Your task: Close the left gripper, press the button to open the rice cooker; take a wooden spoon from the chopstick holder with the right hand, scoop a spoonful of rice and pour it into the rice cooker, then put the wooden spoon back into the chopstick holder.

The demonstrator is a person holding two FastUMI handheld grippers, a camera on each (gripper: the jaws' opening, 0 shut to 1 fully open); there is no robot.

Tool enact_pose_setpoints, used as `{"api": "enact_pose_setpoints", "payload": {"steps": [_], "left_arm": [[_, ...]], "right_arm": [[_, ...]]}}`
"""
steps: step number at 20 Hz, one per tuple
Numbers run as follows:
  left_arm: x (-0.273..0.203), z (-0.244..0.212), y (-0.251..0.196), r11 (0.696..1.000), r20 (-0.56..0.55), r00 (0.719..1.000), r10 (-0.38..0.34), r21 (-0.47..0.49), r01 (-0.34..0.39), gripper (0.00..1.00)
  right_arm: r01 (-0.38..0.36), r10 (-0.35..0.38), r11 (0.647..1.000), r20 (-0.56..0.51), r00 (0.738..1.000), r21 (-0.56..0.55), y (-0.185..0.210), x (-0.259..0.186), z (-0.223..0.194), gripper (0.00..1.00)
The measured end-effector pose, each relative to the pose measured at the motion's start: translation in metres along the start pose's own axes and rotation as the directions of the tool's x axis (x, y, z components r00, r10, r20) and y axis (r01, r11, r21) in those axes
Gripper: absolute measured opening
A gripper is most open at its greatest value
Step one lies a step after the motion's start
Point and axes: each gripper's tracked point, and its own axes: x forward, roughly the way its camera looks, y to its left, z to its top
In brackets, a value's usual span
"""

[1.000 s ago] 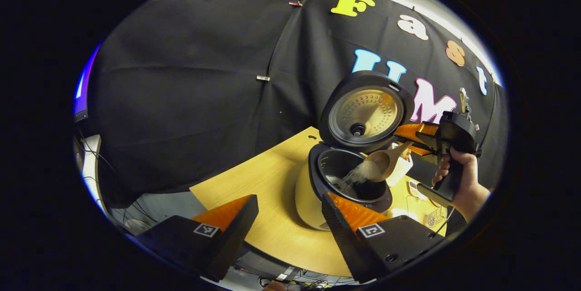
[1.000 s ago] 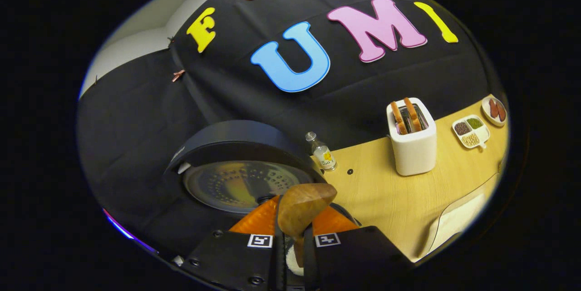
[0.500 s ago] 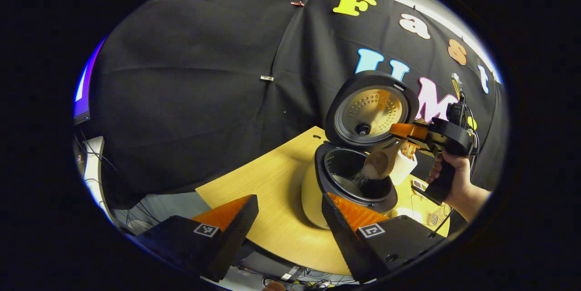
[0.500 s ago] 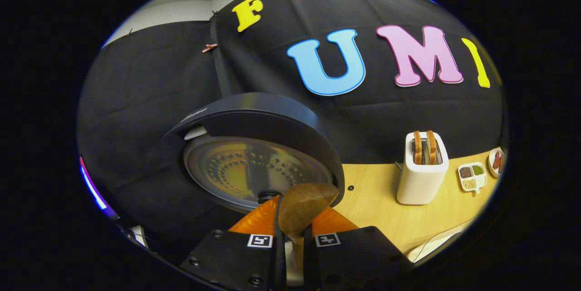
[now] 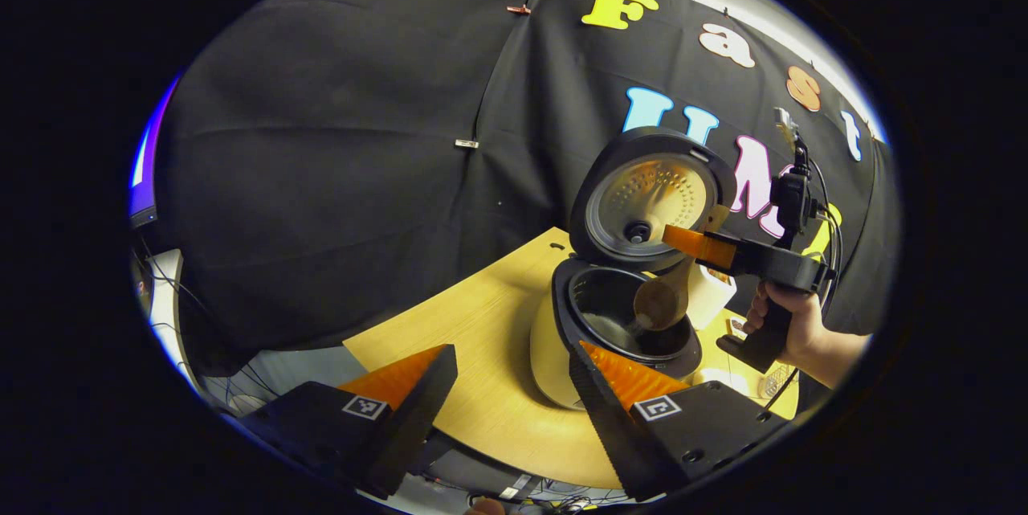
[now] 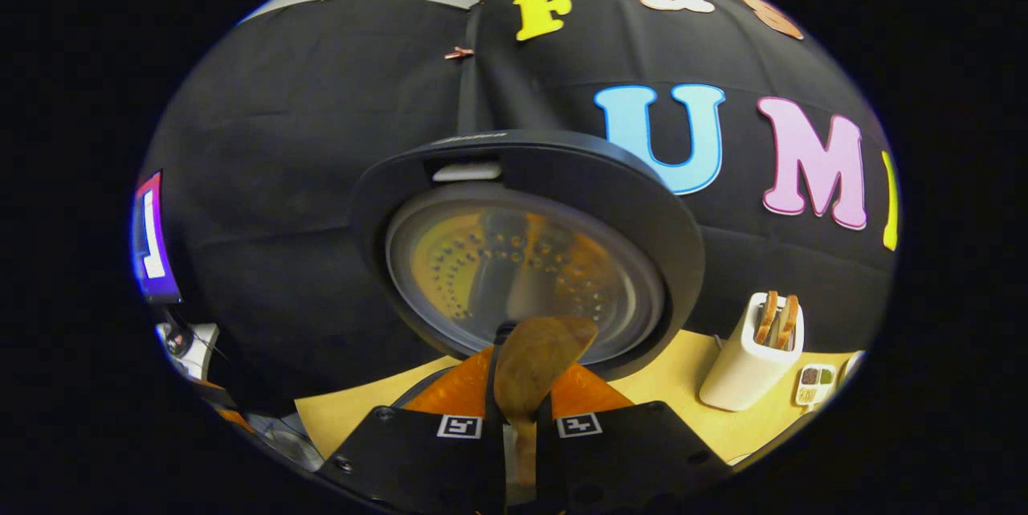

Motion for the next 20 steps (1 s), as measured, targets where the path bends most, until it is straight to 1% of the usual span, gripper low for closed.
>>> {"api": "enact_pose_setpoints", "payload": {"steps": [2,3,4,5,6,8,9,10,11,12,14,16,19,20], "left_arm": [[0.0,-0.001,0.001,1.0,-0.002,1.0,0.003,-0.002,-0.003,0.95],[0.0,-0.003,0.002,1.0,-0.004,1.0,0.006,-0.002,-0.006,0.95],[-0.001,-0.004,0.003,1.0,-0.005,1.0,0.008,-0.003,-0.008,0.95],[-0.001,-0.003,0.002,1.0,-0.004,1.0,0.008,-0.005,-0.008,0.95],[-0.001,-0.002,0.002,1.0,-0.003,1.0,0.009,-0.004,-0.009,0.96],[-0.001,0.0,0.001,1.0,0.006,1.0,0.014,0.02,-0.014,0.96],[0.0,0.0,-0.001,0.999,0.009,1.0,0.015,0.036,-0.015,0.96],[0.0,0.002,-0.004,0.999,0.013,1.0,0.011,0.049,-0.012,0.93],[0.001,0.004,-0.007,0.998,0.018,1.0,0.005,0.059,-0.006,0.93],[0.001,0.006,-0.01,0.998,0.023,1.0,-0.002,0.064,0.001,0.96],[-0.001,0.006,-0.014,0.997,0.03,0.999,-0.017,0.073,0.015,0.96],[-0.003,0.01,-0.021,0.995,0.039,0.999,-0.027,0.094,0.024,0.96],[-0.002,0.014,-0.037,0.993,0.045,0.997,-0.063,0.102,0.058,0.96],[-0.002,0.016,-0.043,0.992,0.049,0.996,-0.075,0.109,0.069,0.96]], "right_arm": [[-0.035,0.036,0.997,0.001,0.999,-0.066,0.015,0.0,-0.003,0.19],[-0.049,0.049,0.993,-0.002,0.999,-0.104,0.02,-0.003,-0.005,0.24],[-0.063,0.063,0.988,-0.008,0.998,-0.141,0.025,-0.004,-0.009,0.19],[-0.08,0.078,0.983,-0.017,0.997,-0.166,0.029,-0.005,-0.013,0.24],[-0.095,0.092,0.98,-0.028,0.995,-0.176,0.032,-0.005,-0.02,0.19],[-0.105,0.099,0.983,-0.052,0.994,-0.147,0.035,-0.007,-0.025,0.19],[-0.099,0.094,0.988,-0.05,0.994,-0.118,0.034,-0.007,-0.024,0.19],[-0.09,0.087,0.993,-0.045,0.995,-0.08,0.031,-0.006,-0.019,0.19],[-0.079,0.078,0.996,-0.033,0.996,-0.035,0.029,-0.007,-0.013,0.19],[-0.069,0.069,0.998,-0.018,0.997,0.016,0.025,-0.009,-0.004,0.19],[-0.037,0.037,0.991,0.007,0.999,0.126,0.015,-0.016,0.012,0.19],[-0.009,0.0,0.974,0.04,0.999,0.226,0.0,-0.03,0.03,0.19],[0.029,-0.057,0.931,0.066,0.996,0.365,-0.026,-0.054,0.05,0.19],[0.056,-0.091,0.918,0.072,0.993,0.393,-0.041,-0.064,0.055,0.19]]}}
